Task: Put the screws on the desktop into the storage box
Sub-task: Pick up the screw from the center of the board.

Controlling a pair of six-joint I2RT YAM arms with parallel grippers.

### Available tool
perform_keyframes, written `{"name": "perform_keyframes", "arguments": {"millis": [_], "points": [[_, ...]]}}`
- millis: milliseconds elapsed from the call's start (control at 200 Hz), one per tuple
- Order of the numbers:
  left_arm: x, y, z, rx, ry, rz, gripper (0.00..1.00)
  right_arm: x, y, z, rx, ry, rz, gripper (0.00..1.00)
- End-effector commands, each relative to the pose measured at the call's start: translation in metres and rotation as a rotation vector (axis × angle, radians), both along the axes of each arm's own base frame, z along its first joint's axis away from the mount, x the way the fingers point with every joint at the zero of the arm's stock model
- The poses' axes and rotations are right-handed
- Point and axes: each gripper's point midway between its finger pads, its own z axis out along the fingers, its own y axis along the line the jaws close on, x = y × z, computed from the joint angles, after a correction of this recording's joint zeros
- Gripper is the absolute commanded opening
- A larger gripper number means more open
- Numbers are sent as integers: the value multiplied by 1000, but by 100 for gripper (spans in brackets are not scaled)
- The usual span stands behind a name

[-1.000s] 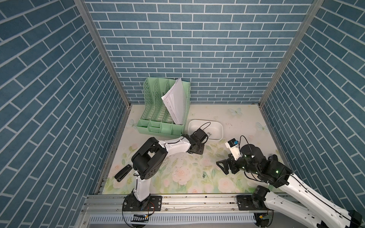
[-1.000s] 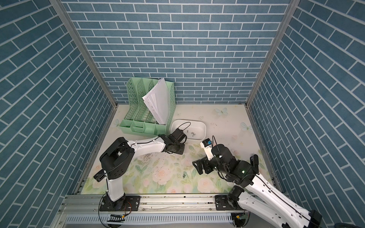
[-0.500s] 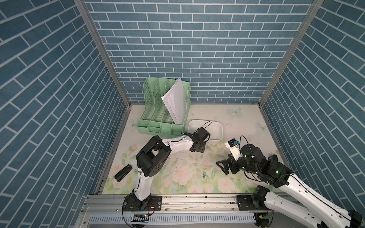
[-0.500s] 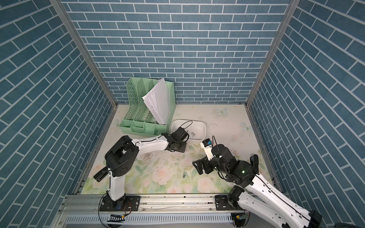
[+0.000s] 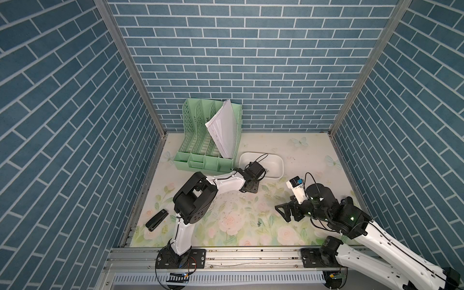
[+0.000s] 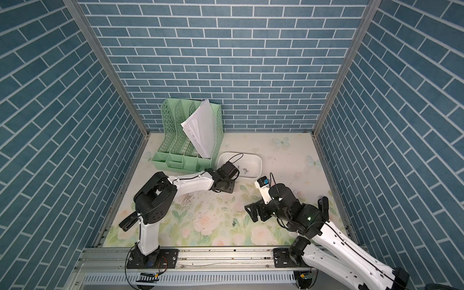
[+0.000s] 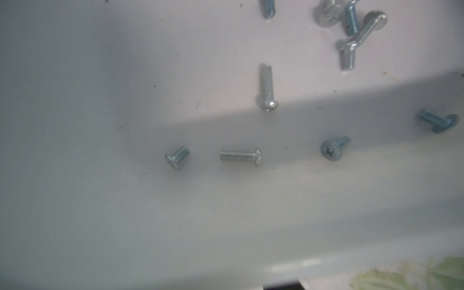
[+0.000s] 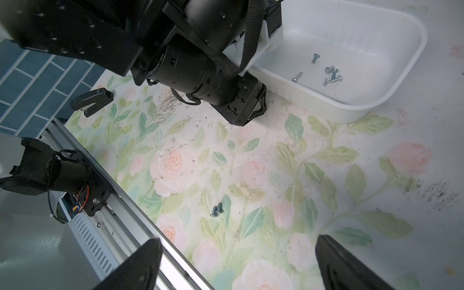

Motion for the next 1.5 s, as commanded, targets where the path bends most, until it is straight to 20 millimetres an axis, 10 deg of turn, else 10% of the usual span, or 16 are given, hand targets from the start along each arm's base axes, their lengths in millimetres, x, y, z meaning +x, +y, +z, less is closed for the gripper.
{"name": "perform_keyframes", "arguments": {"millis": [0,1495], "points": [[7,1,-8,23,-2,6,49,-3,0,-4,-1,16,-1,100],[3,4,-17,-9,35,0,10,-3,0,-6,-4,19,-2,100]]}}
